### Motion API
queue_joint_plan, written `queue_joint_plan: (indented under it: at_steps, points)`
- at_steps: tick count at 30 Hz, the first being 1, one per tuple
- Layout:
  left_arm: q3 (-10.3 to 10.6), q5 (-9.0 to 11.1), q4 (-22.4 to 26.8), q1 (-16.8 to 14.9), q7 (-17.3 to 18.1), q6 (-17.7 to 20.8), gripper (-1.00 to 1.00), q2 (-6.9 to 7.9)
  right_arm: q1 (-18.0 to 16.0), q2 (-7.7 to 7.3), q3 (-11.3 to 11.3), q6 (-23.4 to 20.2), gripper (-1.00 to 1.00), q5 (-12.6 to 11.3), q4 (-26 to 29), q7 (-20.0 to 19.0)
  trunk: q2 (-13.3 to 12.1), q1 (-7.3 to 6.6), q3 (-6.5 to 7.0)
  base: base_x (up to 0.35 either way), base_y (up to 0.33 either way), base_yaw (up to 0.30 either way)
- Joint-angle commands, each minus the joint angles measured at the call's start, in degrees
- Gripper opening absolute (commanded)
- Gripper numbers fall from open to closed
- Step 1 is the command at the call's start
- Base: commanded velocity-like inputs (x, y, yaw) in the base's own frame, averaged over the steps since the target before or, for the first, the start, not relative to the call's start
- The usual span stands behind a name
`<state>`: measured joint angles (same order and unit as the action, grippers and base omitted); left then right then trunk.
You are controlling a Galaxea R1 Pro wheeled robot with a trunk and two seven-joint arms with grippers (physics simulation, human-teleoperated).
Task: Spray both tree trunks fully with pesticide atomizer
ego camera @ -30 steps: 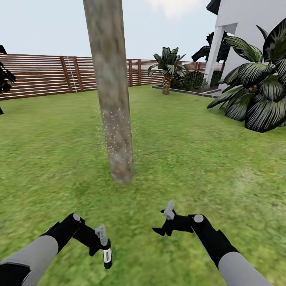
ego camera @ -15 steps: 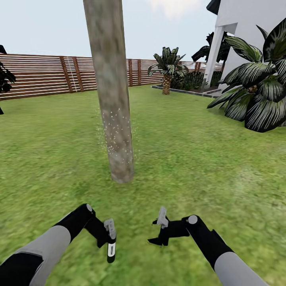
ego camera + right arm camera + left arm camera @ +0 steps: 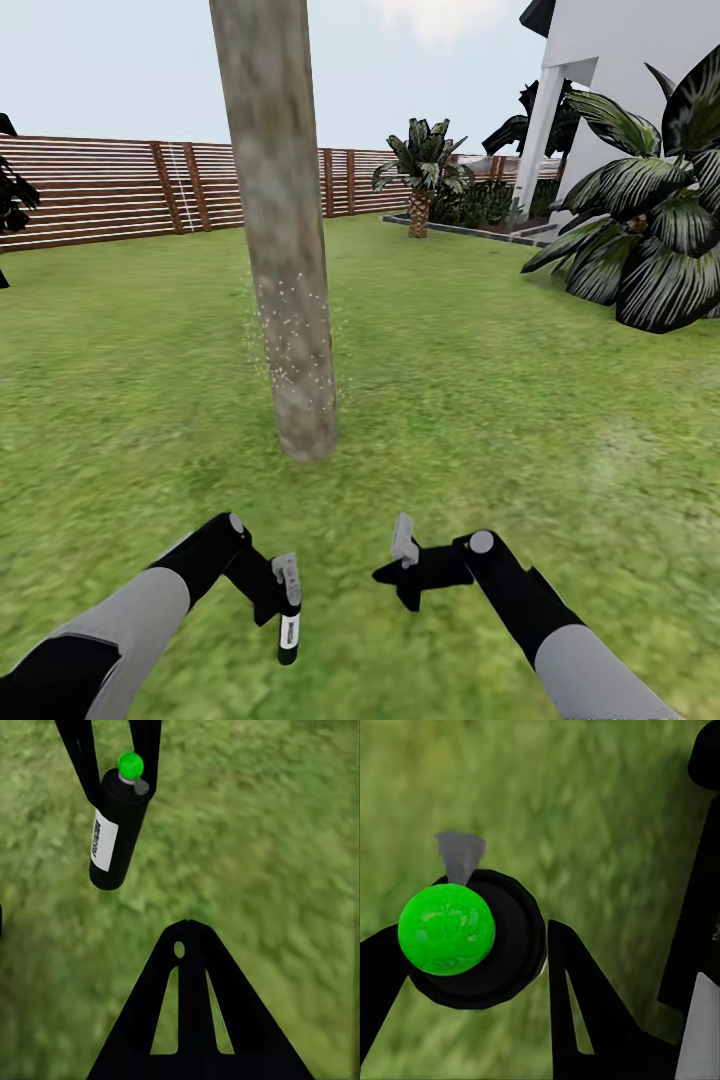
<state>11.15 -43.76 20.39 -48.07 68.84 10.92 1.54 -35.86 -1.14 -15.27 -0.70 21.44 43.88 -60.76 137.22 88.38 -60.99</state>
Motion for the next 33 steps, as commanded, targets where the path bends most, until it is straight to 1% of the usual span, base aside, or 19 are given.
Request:
queue_joint_plan:
  at_steps: [1,2,5,8,12,14,18,19,21,23,27,30,33]
  points:
    - [0.01,0.03,0.02,0.0,-0.01,-0.06,-1.0,-0.11,-0.04,0.0,-0.01,0.0,-1.0,0.0,0.03,-0.03,0.0,0.0,0.0,0.0,0.0,0.0]
    - [0.01,0.05,0.05,0.0,0.03,-0.14,-1.0,-0.3,-0.06,0.0,-0.02,0.0,-1.0,0.0,0.05,-0.04,0.0,0.0,0.0,0.0,0.0,0.0]
    - [0.02,0.06,0.12,-0.05,0.05,-0.35,-1.0,-1.48,-0.08,0.0,0.0,0.0,-1.0,0.0,0.06,-0.06,0.0,0.0,0.0,0.0,0.0,0.0]
    - [0.02,0.09,0.9,-0.08,0.05,-0.49,-1.0,-3.45,-0.08,0.0,0.01,0.0,-1.0,0.0,0.02,-0.06,0.0,0.0,0.0,0.0,0.0,0.0]
    - [0.02,0.2,2.61,-0.13,0.15,-0.55,-1.0,-5.55,-0.08,0.0,0.02,0.0,-1.0,0.02,0.01,-0.06,0.0,0.0,0.0,0.0,0.0,0.0]
    - [0.02,0.23,2.79,-0.21,0.19,-0.61,-1.0,-6.33,-0.08,0.0,0.05,0.0,-1.0,0.05,-0.01,-0.06,0.0,0.0,0.0,0.0,0.0,0.0]
    - [0.0,0.36,2.89,-0.24,0.32,-0.74,-1.0,-6.99,-0.08,0.0,0.07,0.0,-1.0,0.09,-0.02,-0.06,0.0,0.0,0.0,0.0,0.0,0.0]
    - [-0.01,0.38,2.9,-0.25,0.74,-0.78,-1.0,-7.03,-0.08,0.0,0.07,0.0,-1.0,0.09,-0.01,-0.06,0.0,0.0,0.0,0.0,0.0,0.0]
    - [-0.06,0.36,3.0,-0.26,2.95,-0.87,-1.0,-7.17,-0.08,0.0,0.07,0.0,-1.0,0.09,0.0,-0.06,0.0,0.0,0.0,0.0,0.0,0.0]
    - [-0.13,0.36,4.13,-0.21,3.35,-0.83,-1.0,-7.31,-0.08,0.0,0.07,0.0,-1.0,0.09,0.04,-0.06,0.0,0.0,0.0,0.0,0.0,0.0]
    - [-0.09,0.19,4.91,-0.18,3.02,-0.66,-1.0,-8.07,-0.08,0.0,0.07,0.0,-1.0,0.09,0.07,-0.06,0.0,0.0,0.0,0.0,0.0,0.0]
    - [-0.11,0.21,5.0,-0.18,2.77,-0.64,-1.0,-8.29,-0.08,0.0,0.07,0.0,-1.0,0.09,0.08,-0.06,0.0,0.0,0.0,0.0,0.0,0.0]
    - [-0.15,0.17,5.01,-0.18,2.69,-0.64,-1.0,-8.93,-0.1,0.0,0.07,0.0,-1.0,0.09,0.15,-0.06,0.0,0.0,0.0,0.0,0.0,0.0]
